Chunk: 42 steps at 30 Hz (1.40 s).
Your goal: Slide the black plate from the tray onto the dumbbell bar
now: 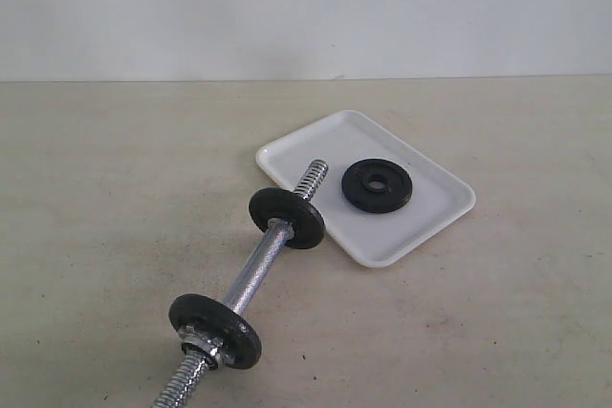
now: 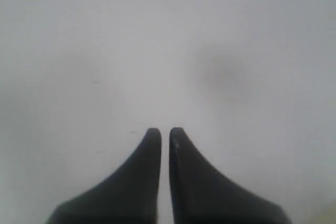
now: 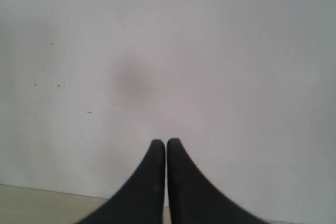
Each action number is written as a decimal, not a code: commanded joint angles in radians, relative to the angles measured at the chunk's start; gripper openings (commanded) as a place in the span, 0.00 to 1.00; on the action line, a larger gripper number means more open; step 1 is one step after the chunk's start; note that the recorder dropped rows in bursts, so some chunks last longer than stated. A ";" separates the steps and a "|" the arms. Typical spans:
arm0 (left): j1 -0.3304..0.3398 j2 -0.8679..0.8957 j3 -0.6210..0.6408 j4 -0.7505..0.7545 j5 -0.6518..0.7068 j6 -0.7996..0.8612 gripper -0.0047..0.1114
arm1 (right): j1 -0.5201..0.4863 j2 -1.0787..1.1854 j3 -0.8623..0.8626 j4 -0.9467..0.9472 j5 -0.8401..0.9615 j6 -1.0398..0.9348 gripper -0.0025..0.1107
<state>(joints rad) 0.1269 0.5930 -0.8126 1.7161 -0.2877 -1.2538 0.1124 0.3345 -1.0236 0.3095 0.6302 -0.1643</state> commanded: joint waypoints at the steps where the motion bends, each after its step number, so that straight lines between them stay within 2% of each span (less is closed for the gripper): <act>1: 0.003 -0.028 -0.045 -0.034 0.436 0.181 0.08 | 0.001 0.004 -0.005 0.031 0.042 -0.008 0.02; 3: 0.003 -0.040 -0.048 -0.060 0.646 0.182 0.08 | 0.001 0.004 -0.005 0.045 0.056 -0.010 0.02; 5: 0.003 -0.050 -0.049 -0.198 0.866 0.163 0.08 | 0.001 0.004 -0.005 0.064 0.060 -0.010 0.02; 7: 0.003 -0.059 -0.049 -0.415 1.050 0.226 0.08 | 0.001 0.004 -0.005 0.074 0.060 -0.010 0.02; 9: 0.003 -0.060 -0.049 -0.671 1.134 0.379 0.08 | 0.001 0.004 -0.005 0.085 0.060 -0.010 0.02; 11: 0.003 -0.058 -0.049 -0.984 1.142 0.635 0.08 | 0.001 0.004 -0.005 0.094 0.059 -0.010 0.02; 13: 0.003 -0.058 -0.049 -1.394 1.098 0.891 0.08 | 0.001 0.004 -0.005 0.098 0.059 -0.010 0.02; 16: 0.003 -0.058 -0.049 -1.925 1.021 1.247 0.08 | 0.001 0.004 -0.005 0.098 0.069 -0.010 0.02; 18: 0.003 -0.058 -0.049 -2.209 0.977 1.466 0.08 | 0.001 0.004 -0.005 0.098 0.080 -0.010 0.02; 20: 0.003 -0.058 -0.049 -2.370 0.958 1.611 0.08 | 0.001 0.004 -0.005 0.098 0.094 -0.030 0.02; 22: 0.003 -0.058 -0.049 -2.433 0.955 1.706 0.08 | 0.001 0.004 -0.005 0.098 0.100 -0.037 0.02; 25: 0.003 -0.061 -0.049 -2.421 1.021 1.773 0.08 | 0.001 0.004 -0.005 0.098 0.100 -0.037 0.02; 29: 0.003 -0.082 -0.049 -2.414 1.103 1.771 0.08 | 0.001 0.004 -0.005 0.098 0.112 -0.037 0.02; 42: -0.001 -0.133 -0.049 -2.416 1.096 1.771 0.08 | 0.001 0.004 -0.005 0.098 0.168 -0.055 0.02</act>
<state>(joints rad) 0.1292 0.4657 -0.8569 -0.6928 0.8066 0.5121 0.1124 0.3345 -1.0236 0.4030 0.7986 -0.2059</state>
